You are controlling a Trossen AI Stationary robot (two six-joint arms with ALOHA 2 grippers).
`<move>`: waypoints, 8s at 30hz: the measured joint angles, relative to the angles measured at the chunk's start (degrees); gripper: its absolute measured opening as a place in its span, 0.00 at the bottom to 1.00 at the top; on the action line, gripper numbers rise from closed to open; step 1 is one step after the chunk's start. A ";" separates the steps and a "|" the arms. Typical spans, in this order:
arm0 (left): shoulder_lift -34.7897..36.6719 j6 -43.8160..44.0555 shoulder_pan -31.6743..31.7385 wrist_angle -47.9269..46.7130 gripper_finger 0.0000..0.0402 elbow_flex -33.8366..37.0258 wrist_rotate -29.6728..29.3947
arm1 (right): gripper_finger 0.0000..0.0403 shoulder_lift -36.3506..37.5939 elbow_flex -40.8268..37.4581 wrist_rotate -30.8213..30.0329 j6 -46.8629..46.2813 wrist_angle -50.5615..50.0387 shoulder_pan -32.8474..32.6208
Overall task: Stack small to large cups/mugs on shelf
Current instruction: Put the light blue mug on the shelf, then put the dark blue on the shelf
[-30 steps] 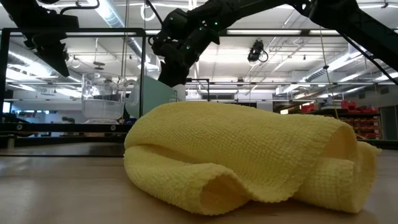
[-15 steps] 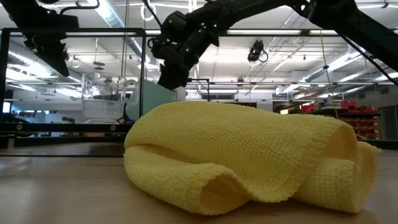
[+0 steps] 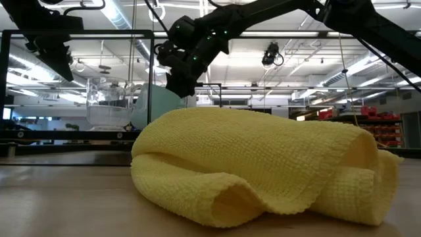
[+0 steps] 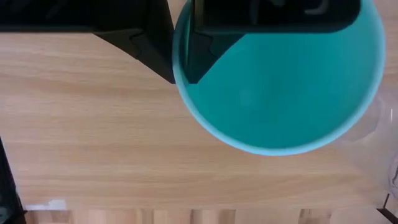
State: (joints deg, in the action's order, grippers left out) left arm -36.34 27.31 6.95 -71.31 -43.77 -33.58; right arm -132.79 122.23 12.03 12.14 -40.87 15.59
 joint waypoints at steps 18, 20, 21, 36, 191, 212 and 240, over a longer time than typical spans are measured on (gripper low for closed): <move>-0.01 0.00 0.01 0.00 0.03 0.00 0.00 | 0.30 0.02 0.11 0.17 -0.40 2.63 0.00; 0.00 0.00 0.01 0.02 0.03 0.00 0.00 | 0.30 0.02 0.11 0.26 -0.32 2.96 0.00; -0.01 0.00 0.00 0.00 0.03 0.00 0.00 | 0.30 0.04 0.11 0.26 -0.11 3.10 -0.02; 0.00 0.00 0.00 0.00 0.03 0.00 0.00 | 0.27 2.37 12.42 -1.41 -0.31 -7.14 -0.71; -0.02 0.04 -0.01 3.04 0.04 0.02 0.00 | 0.23 41.12 -29.34 -19.00 -107.85 -49.06 -49.43; -0.01 0.07 -0.04 3.37 0.03 0.02 0.00 | 0.27 41.40 -49.86 -12.36 -135.76 -29.69 -65.84; 0.00 0.20 -0.04 3.39 0.06 0.02 0.00 | 0.27 42.39 -53.77 -13.27 -134.99 -27.77 -66.05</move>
State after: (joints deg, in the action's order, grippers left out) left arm -36.34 27.51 6.92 -67.92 -43.75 -33.58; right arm -90.40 68.46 -1.23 -122.85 -68.65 -50.46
